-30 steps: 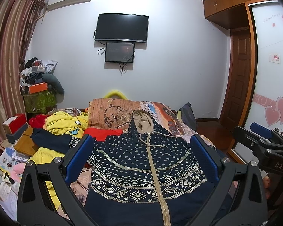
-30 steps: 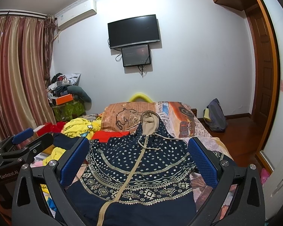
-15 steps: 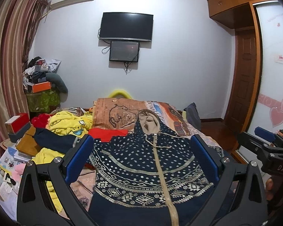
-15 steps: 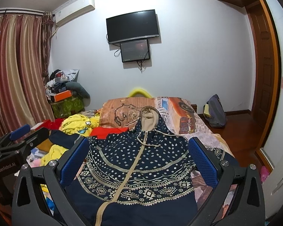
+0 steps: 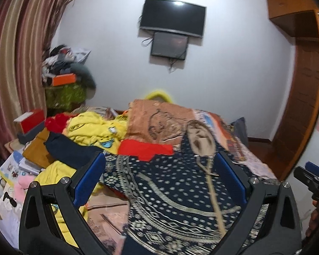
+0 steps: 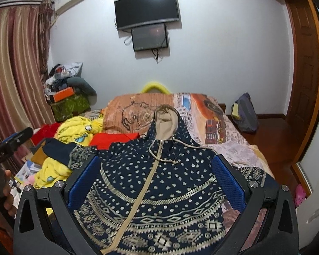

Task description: Fold large clothes

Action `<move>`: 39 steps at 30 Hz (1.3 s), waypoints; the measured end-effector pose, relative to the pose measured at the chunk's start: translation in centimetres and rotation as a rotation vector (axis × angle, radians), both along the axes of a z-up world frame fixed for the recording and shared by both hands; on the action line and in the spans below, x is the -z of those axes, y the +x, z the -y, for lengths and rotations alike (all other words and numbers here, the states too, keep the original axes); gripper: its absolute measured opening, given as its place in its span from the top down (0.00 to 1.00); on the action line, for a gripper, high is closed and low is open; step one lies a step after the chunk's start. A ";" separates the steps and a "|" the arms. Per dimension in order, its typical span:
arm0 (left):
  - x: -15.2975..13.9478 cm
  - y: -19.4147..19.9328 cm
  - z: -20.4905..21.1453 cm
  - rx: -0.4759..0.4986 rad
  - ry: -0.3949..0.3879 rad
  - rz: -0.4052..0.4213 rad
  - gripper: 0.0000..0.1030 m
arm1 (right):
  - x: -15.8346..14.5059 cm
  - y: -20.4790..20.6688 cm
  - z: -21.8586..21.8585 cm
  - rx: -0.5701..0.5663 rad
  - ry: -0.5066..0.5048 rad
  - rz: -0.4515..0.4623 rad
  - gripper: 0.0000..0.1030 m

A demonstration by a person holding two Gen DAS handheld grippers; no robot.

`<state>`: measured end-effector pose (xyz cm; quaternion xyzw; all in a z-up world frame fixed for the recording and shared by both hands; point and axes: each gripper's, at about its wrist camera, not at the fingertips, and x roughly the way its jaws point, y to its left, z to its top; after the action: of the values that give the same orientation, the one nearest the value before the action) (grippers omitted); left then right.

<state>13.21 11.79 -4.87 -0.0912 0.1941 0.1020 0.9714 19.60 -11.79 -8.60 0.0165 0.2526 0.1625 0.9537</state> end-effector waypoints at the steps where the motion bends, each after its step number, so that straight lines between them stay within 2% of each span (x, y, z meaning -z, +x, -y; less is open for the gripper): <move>1: 0.5 1.0 -1.0 -0.010 0.006 -0.022 0.00 | 0.2 0.3 0.0 0.000 -0.003 -0.007 0.00; 5: 2.0 3.8 -4.6 -0.053 0.008 -0.076 0.00 | 2.0 4.1 -0.5 0.001 -0.039 -0.075 0.00; 8: 3.4 6.0 -7.6 -0.040 -0.029 -0.138 0.00 | 3.3 7.2 -1.0 -0.005 -0.077 -0.123 0.00; 12: 5.5 8.6 -11.7 -0.021 -0.119 -0.217 0.00 | 4.4 10.0 -1.5 -0.014 -0.119 -0.163 0.00; 16: 8.9 11.3 -16.2 -0.007 -0.251 -0.313 0.00 | 5.6 12.6 -2.4 0.003 -0.150 -0.204 0.00; 22: 13.9 13.8 -21.8 -0.056 -0.393 -0.432 0.01 | 7.9 15.7 -3.9 0.013 -0.213 -0.252 0.00; 25: 16.4 14.1 -25.0 -0.099 -0.492 -0.452 0.02 | 9.5 16.8 -4.3 -0.001 -0.233 -0.301 0.00; 32: 20.7 14.2 -30.4 -0.180 -0.669 -0.451 0.13 | 12.5 17.8 -4.3 -0.006 -0.232 -0.402 0.00; 34: 21.8 14.4 -31.9 -0.196 -0.722 -0.434 0.15 | 13.0 18.1 -4.1 -0.007 -0.218 -0.430 0.00; 37: 23.0 14.6 -33.7 -0.229 -0.791 -0.394 0.23 | 13.5 18.4 -3.6 -0.006 -0.191 -0.461 0.00; 39: 23.6 14.9 -34.7 -0.259 -0.810 -0.374 0.28 | 13.8 18.7 -3.2 0.000 -0.166 -0.486 0.00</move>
<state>28.09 46.54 -28.52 -0.4667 0.3772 0.1532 0.7851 38.30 -8.63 -22.42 -0.0235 0.4869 0.1324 0.8630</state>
